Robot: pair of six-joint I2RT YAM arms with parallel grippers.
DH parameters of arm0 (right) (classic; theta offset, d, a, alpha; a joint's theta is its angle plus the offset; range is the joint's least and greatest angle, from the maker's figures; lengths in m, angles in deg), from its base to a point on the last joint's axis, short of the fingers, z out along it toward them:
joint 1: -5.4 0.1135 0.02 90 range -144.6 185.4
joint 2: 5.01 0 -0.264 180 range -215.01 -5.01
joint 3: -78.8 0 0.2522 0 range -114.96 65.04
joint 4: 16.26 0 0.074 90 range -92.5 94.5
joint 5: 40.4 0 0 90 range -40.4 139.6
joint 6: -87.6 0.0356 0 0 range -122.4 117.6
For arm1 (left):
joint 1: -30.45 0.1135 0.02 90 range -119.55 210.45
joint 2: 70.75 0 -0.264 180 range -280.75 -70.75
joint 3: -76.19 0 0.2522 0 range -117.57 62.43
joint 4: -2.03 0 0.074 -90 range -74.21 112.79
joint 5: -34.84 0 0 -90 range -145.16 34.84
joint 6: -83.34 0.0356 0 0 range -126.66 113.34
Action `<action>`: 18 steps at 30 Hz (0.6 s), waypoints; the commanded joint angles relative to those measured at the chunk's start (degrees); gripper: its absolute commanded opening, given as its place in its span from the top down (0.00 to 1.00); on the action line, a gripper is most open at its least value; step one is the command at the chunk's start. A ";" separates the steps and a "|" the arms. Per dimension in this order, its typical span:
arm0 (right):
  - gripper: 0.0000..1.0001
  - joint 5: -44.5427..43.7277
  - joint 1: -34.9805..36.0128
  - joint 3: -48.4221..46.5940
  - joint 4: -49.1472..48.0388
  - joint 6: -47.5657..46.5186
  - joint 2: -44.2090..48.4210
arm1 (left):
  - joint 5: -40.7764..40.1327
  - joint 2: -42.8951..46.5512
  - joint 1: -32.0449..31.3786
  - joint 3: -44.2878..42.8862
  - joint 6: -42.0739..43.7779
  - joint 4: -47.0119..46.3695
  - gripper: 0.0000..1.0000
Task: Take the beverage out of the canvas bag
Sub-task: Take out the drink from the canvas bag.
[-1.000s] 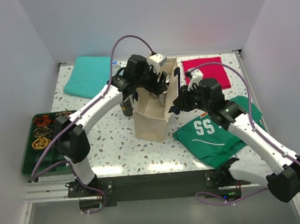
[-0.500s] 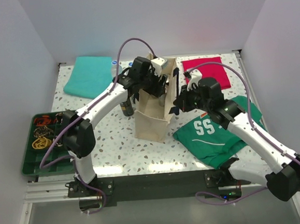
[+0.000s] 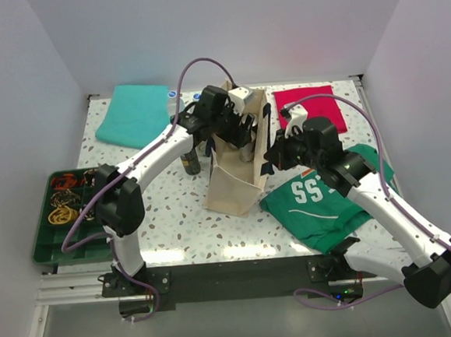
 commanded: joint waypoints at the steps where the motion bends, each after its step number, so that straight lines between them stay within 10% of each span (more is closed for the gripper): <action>1: 1.00 2.49 0.30 -3.46 0.16 -0.86 1.19 | 5.41 -2.62 -0.14 -2.49 -0.65 -1.19 0.20; 18: 1.00 3.37 0.22 -2.85 -1.15 -0.95 -0.22 | 5.33 -4.73 -0.23 -0.47 -4.33 -6.37 0.19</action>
